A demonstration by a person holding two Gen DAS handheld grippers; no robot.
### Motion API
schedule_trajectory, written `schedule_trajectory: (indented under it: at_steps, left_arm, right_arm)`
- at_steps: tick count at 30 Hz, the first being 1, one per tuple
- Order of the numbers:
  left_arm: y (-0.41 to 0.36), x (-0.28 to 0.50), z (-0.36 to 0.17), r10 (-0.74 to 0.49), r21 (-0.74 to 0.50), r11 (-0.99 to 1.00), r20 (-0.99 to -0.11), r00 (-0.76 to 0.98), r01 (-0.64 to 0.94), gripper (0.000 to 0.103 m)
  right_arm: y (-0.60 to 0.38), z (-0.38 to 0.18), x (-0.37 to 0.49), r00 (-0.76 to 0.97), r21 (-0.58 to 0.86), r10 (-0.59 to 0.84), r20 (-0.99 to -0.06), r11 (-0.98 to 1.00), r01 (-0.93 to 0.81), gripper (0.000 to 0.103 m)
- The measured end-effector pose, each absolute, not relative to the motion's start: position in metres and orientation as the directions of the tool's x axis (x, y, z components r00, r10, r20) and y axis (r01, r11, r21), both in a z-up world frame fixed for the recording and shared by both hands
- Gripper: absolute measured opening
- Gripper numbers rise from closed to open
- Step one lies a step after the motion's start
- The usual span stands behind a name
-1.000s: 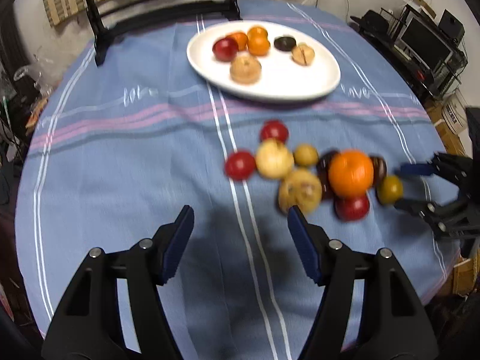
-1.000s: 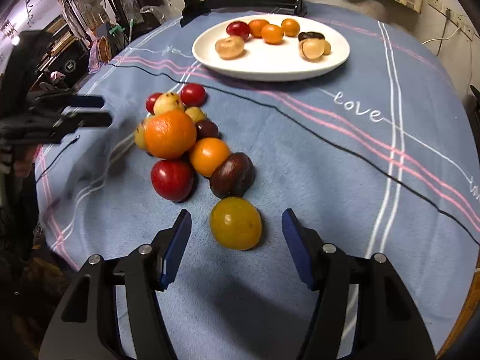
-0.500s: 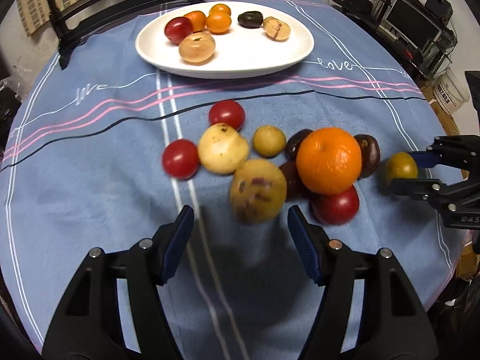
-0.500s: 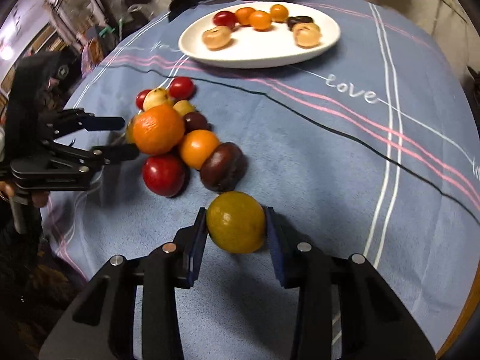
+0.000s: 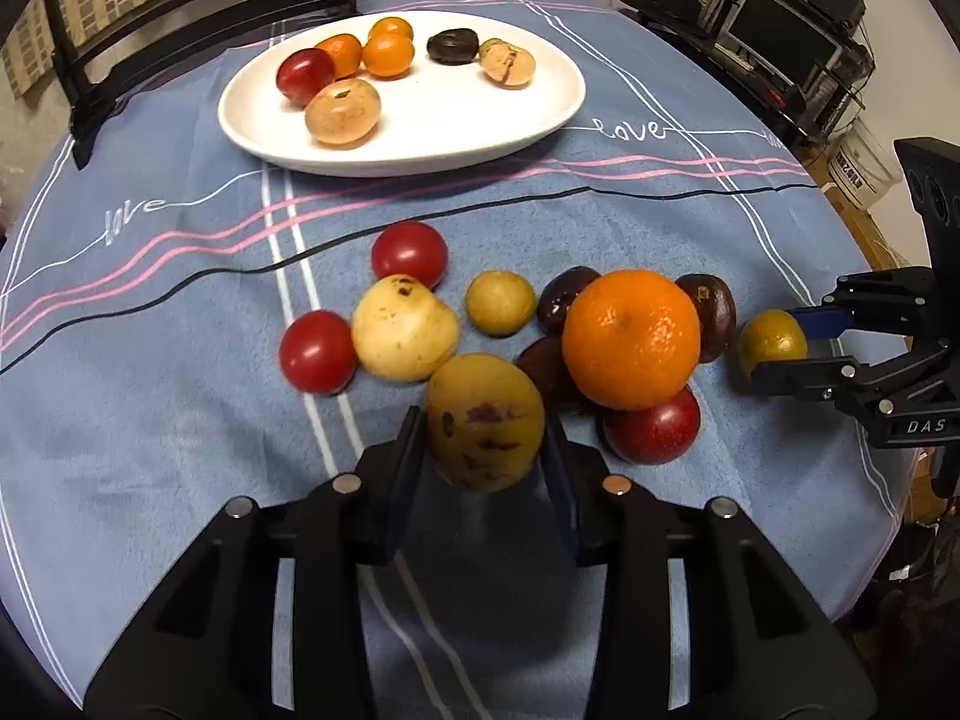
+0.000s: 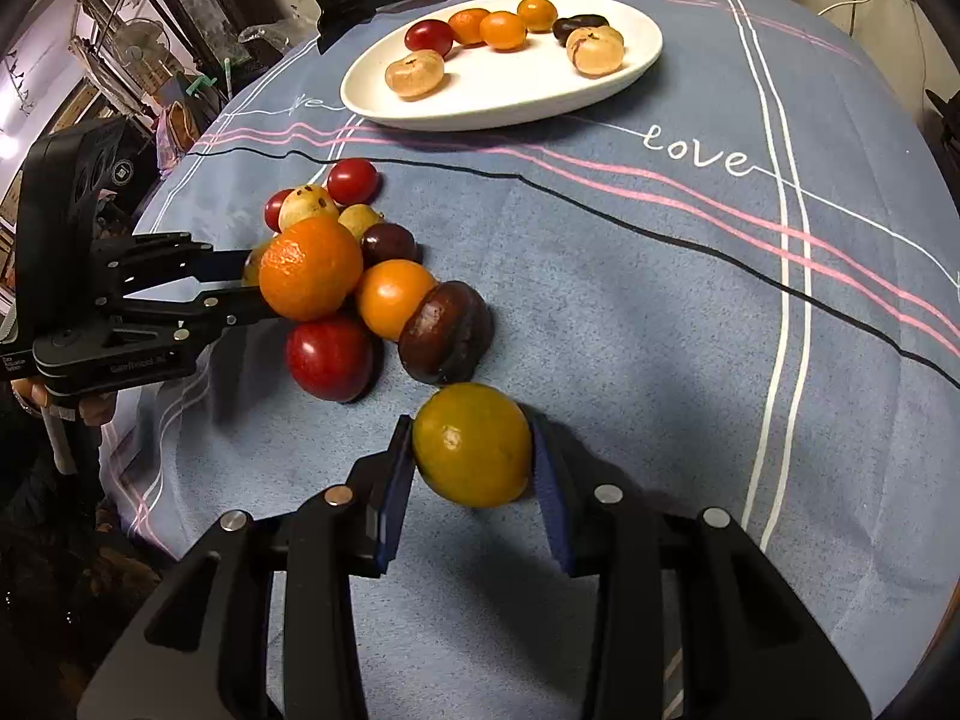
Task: Organize fruits
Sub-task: 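Grasp a speckled pepino with the left gripper while the right grasps a yellow lemon, then carry the pepino and lemon onto the white plate and release both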
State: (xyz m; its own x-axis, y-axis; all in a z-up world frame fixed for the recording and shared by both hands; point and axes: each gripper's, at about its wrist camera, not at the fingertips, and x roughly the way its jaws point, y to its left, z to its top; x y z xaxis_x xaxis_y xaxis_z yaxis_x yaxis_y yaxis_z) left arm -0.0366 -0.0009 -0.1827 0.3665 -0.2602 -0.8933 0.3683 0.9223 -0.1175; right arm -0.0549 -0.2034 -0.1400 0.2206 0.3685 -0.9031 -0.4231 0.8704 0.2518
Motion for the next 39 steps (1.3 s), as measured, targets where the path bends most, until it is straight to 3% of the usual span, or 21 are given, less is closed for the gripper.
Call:
schedule_trajectory:
  at_steps: [12,39]
  left_arm:
    - [0.007,-0.058,-0.156,-0.179,-0.041,0.945,-0.895,0.408,0.324,0.039]
    - [0.011,-0.068,-0.143,-0.159,-0.022,0.947,-0.899,0.408,0.320,0.038]
  right_arm:
    - [-0.199,-0.138,-0.070,0.213,0.298,0.410,-0.887,0.860,-0.414,0.038]
    - [-0.165,-0.138,-0.105,0.164,0.364,0.475,-0.864,0.816,-0.448,0.038]
